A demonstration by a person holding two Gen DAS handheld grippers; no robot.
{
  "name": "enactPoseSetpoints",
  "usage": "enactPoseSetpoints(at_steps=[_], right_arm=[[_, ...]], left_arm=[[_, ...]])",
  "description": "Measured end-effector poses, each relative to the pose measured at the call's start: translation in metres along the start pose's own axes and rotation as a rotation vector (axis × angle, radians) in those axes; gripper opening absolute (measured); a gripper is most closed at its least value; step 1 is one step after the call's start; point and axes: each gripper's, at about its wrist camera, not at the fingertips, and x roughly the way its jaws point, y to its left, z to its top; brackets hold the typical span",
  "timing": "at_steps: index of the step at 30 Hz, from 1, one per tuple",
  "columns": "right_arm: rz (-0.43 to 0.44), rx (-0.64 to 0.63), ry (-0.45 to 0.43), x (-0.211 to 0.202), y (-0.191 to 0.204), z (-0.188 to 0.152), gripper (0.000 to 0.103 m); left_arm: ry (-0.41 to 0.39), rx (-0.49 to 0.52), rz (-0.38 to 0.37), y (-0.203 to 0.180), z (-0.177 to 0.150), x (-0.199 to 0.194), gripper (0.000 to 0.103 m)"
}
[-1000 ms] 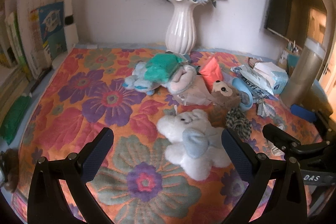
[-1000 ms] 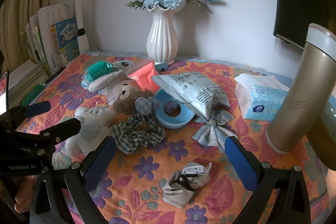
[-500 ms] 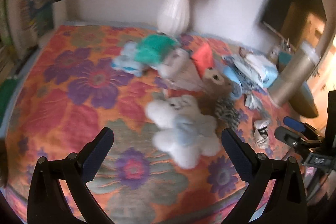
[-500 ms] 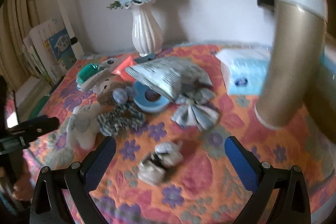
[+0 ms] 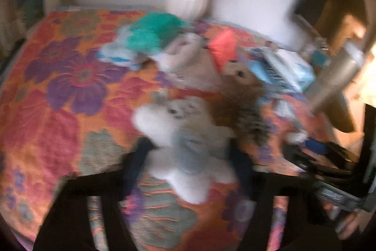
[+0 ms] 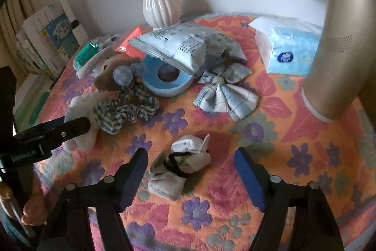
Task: Organize soft objects
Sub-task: 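Grasp the white plush bear with the left tool while the right grasps the white cloth bundle, then carry both items to the dark glass plate and open both tools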
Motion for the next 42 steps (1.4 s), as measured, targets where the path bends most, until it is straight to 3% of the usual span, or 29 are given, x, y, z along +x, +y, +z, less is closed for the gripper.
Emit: enactPoseSetpoints(at_steps=[1,9,19,28,42], right_arm=[[-0.002,-0.020,-0.003,0.000,0.002,-0.001,0.045],[-0.010,-0.069,-0.093,-0.026,0.008,-0.005,0.044],[-0.021,0.023,-0.240,-0.095,-0.022,-0.007,0.044],[-0.056,0.176,-0.321,-0.146,-0.096,-0.017,0.044],[-0.181,0.379,-0.475,-0.220,-0.214,-0.040,0.044]], left_arm=[[0.000,-0.002,0.010,-0.001,0.000,0.001,0.049],[-0.041,-0.023,0.030,-0.004,-0.013,-0.021,0.047],[-0.177,0.089,-0.034,-0.063,-0.007,-0.075,0.047],[-0.225,0.243,-0.163,-0.156,0.002,-0.078,0.047],[-0.173,0.471,-0.396,-0.307,0.009,-0.042,0.047]])
